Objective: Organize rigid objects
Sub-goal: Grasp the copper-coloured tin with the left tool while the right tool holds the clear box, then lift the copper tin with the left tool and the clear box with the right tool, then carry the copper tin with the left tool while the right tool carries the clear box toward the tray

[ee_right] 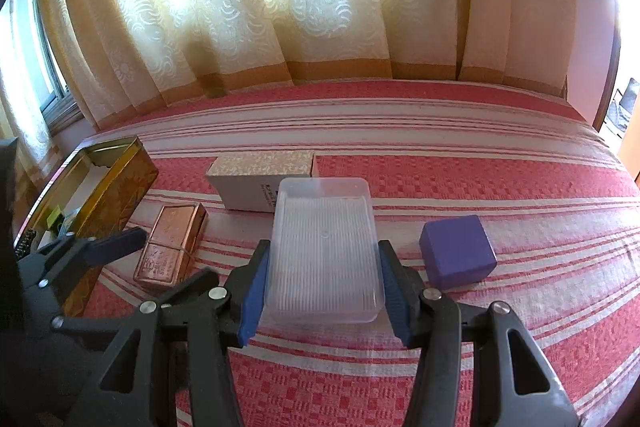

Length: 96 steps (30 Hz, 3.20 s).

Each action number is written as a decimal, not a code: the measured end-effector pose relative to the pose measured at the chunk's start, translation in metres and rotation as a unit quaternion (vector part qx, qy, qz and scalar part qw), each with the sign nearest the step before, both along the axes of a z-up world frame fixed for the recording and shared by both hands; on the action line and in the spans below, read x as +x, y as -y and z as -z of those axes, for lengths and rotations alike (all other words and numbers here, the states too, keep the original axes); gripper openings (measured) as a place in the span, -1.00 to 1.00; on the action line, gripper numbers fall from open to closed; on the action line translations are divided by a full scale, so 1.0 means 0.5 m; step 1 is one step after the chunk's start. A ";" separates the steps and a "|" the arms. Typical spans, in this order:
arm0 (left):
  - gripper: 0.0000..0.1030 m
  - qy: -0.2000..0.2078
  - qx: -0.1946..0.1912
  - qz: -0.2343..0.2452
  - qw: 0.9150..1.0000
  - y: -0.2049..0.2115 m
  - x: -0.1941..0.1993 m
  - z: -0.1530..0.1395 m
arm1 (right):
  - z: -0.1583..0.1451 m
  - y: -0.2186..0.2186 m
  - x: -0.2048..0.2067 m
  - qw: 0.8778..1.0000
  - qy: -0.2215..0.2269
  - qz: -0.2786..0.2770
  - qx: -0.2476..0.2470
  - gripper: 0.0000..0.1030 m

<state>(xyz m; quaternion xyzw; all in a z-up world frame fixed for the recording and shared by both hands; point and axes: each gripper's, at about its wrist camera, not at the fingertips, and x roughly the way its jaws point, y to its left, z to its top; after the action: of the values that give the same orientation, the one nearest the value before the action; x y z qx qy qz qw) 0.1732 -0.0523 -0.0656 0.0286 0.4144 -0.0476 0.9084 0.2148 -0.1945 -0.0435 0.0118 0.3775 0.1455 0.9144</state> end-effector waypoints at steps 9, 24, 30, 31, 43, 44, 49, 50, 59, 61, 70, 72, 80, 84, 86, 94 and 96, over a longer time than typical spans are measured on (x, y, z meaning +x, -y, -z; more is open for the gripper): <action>-0.09 -0.005 -0.005 0.009 1.000 0.004 0.000 0.009 | 0.004 -0.001 0.004 1.000 -0.006 -0.003 0.001 0.05; -0.09 0.062 -0.011 0.001 0.998 -0.015 -0.055 -0.029 | -0.013 0.005 -0.023 0.999 0.036 -0.006 0.014 0.05; -0.09 0.111 -0.011 -0.014 0.994 -0.026 -0.085 -0.052 | -0.029 -0.002 -0.044 0.998 0.065 -0.007 0.007 0.05; -0.09 0.118 -0.013 -0.017 0.993 -0.028 -0.088 -0.054 | -0.031 -0.003 -0.047 0.998 0.069 -0.007 0.006 0.05; -0.09 0.173 -0.016 -0.027 0.984 -0.047 -0.132 -0.072 | -0.049 -0.006 -0.081 0.994 0.105 -0.005 0.020 0.05; -0.09 0.174 -0.017 -0.026 0.984 -0.048 -0.135 -0.073 | -0.050 -0.007 -0.084 0.994 0.108 -0.005 0.020 0.05; -0.09 0.183 -0.022 -0.028 0.982 -0.056 -0.150 -0.077 | -0.053 -0.009 -0.097 0.993 0.118 -0.006 0.024 0.05; -0.09 0.183 -0.023 -0.028 0.982 -0.057 -0.151 -0.078 | -0.054 -0.010 -0.101 0.992 0.121 -0.006 0.024 0.05; -0.09 0.190 -0.029 -0.028 0.981 -0.065 -0.170 -0.079 | -0.066 -0.021 -0.140 0.987 0.161 -0.006 0.013 0.05; -0.09 0.192 -0.030 -0.028 0.981 -0.067 -0.174 -0.080 | -0.067 -0.019 -0.147 0.986 0.166 -0.007 0.015 0.05; -0.09 0.199 -0.033 -0.030 0.979 -0.073 -0.188 -0.083 | -0.071 -0.018 -0.164 0.983 0.183 -0.007 0.018 0.05; -0.09 0.200 -0.035 -0.031 0.979 -0.074 -0.191 -0.084 | -0.071 -0.019 -0.166 0.983 0.185 -0.006 0.018 0.05; -0.09 0.207 -0.038 -0.035 0.977 -0.081 -0.200 -0.086 | -0.072 -0.020 -0.177 0.981 0.195 -0.001 0.019 0.05; -0.09 0.209 -0.041 -0.036 0.977 -0.085 -0.205 -0.087 | -0.074 -0.022 -0.186 0.979 0.202 0.002 0.017 0.05; -0.09 0.209 -0.041 -0.035 0.976 -0.086 -0.206 -0.087 | -0.074 -0.024 -0.188 0.979 0.204 0.001 0.016 0.05; -0.09 0.207 -0.046 -0.032 0.977 -0.090 -0.209 -0.086 | -0.076 -0.024 -0.198 0.977 0.211 0.004 0.015 0.05; -0.10 0.207 -0.050 -0.033 0.977 -0.095 -0.211 -0.086 | -0.077 -0.025 -0.200 0.977 0.214 0.005 0.013 0.05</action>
<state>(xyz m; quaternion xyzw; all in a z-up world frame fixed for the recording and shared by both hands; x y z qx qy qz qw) 0.0675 -0.0047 -0.0225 -0.0208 0.2155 -0.0316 0.9758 0.1146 -0.1822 -0.0048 -0.0056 0.1714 0.1453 0.9744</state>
